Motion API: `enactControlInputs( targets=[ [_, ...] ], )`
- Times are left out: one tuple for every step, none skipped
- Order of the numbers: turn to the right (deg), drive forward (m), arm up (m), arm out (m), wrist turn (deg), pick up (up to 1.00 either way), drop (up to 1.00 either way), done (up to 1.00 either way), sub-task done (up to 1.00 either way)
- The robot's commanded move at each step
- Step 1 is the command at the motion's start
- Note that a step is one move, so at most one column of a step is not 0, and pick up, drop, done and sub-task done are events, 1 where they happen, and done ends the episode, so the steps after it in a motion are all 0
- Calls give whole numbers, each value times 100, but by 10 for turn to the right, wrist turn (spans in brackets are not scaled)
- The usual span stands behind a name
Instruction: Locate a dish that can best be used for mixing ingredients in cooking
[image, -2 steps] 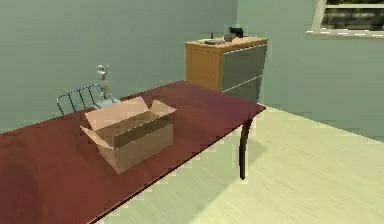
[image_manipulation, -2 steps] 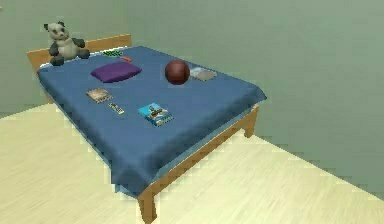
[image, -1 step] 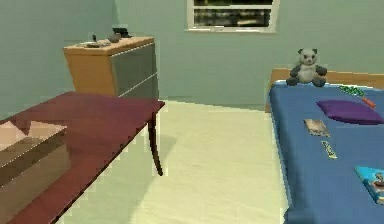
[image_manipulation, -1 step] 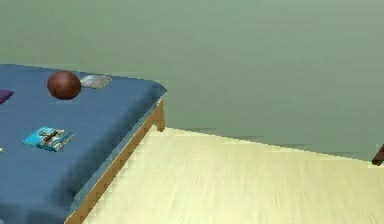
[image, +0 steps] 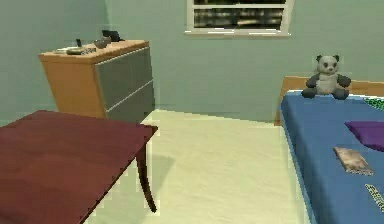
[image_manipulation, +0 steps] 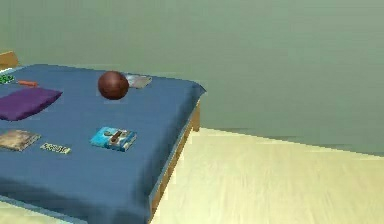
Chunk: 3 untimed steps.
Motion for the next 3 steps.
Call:
enactControlInputs(
  targets=[
    [30,0,0,0,0,0,0,0,0],
    [0,100,0,0,0,0,0,0,0],
    [90,0,0,0,0,0,0,0,0]
  ],
)
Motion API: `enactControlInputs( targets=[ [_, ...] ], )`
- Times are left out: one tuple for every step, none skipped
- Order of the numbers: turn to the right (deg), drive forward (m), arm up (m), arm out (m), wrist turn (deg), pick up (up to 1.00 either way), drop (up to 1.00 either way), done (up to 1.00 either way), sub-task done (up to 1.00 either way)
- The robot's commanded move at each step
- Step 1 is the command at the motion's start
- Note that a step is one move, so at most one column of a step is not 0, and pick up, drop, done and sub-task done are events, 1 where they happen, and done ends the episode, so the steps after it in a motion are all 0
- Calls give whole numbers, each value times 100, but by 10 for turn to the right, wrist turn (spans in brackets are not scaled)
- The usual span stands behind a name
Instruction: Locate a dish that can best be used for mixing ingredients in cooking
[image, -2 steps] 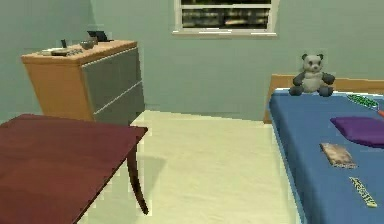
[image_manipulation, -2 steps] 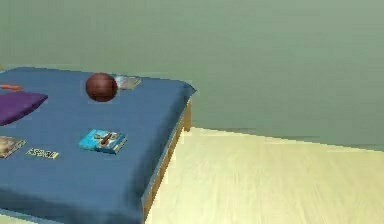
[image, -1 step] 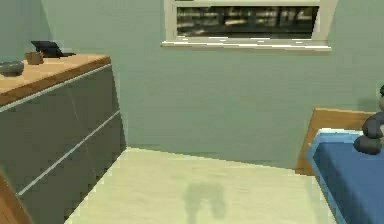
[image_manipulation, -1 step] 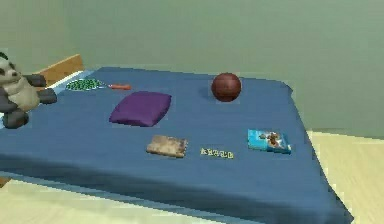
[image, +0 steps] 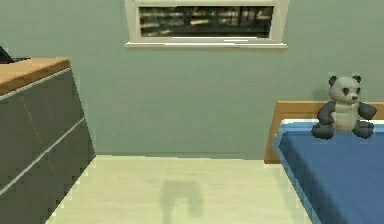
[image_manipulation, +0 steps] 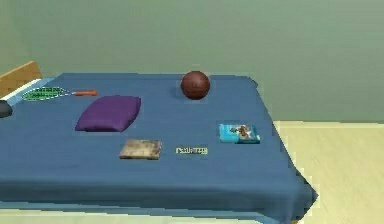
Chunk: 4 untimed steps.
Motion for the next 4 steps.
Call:
enactControlInputs(
  targets=[
    [0,10,0,0,0,0,0,0,0],
    [0,30,0,0,0,0,0,0,0],
    [-450,0,0,0,0,0,0,0,0],
    [-390,0,0,0,0,0,0,0,0]
  ],
)
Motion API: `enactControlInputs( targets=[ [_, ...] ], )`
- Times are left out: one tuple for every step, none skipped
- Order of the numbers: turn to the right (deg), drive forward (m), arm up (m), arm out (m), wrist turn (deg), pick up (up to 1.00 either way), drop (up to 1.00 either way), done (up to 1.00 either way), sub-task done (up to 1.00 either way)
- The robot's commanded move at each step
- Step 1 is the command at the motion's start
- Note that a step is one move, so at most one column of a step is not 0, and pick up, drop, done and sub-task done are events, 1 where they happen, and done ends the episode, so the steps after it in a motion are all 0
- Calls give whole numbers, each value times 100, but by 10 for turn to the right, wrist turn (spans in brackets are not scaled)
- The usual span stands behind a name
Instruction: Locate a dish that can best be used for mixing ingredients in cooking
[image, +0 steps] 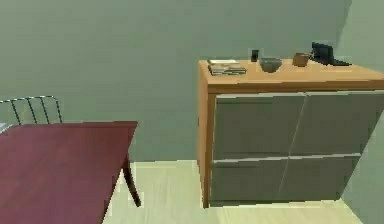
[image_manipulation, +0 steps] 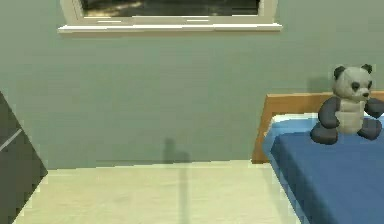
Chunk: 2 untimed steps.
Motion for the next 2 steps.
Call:
enactControlInputs(
  targets=[
    [0,55,0,0,0,0,0,0,0],
    [300,0,0,0,0,0,0,0,0]
  ],
)
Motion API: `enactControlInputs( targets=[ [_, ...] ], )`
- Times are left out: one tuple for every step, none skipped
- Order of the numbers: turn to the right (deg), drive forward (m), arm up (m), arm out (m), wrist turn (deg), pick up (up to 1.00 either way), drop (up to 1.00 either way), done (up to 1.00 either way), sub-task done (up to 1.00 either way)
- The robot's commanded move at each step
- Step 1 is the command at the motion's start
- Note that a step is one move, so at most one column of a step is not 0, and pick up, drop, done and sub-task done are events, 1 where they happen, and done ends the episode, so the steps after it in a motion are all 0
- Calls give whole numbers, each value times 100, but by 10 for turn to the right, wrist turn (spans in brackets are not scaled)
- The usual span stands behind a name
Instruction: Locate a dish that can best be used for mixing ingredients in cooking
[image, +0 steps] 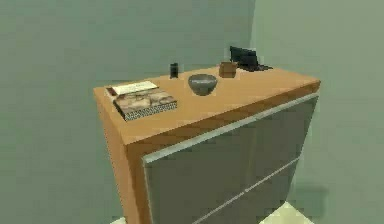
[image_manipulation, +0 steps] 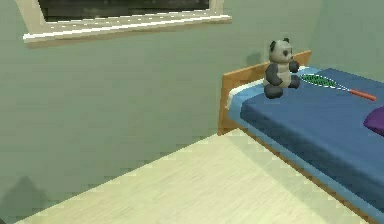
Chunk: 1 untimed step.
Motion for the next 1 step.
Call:
enactControlInputs(
  targets=[
    [0,0,0,0,0,0,0,100,0]
  ],
)
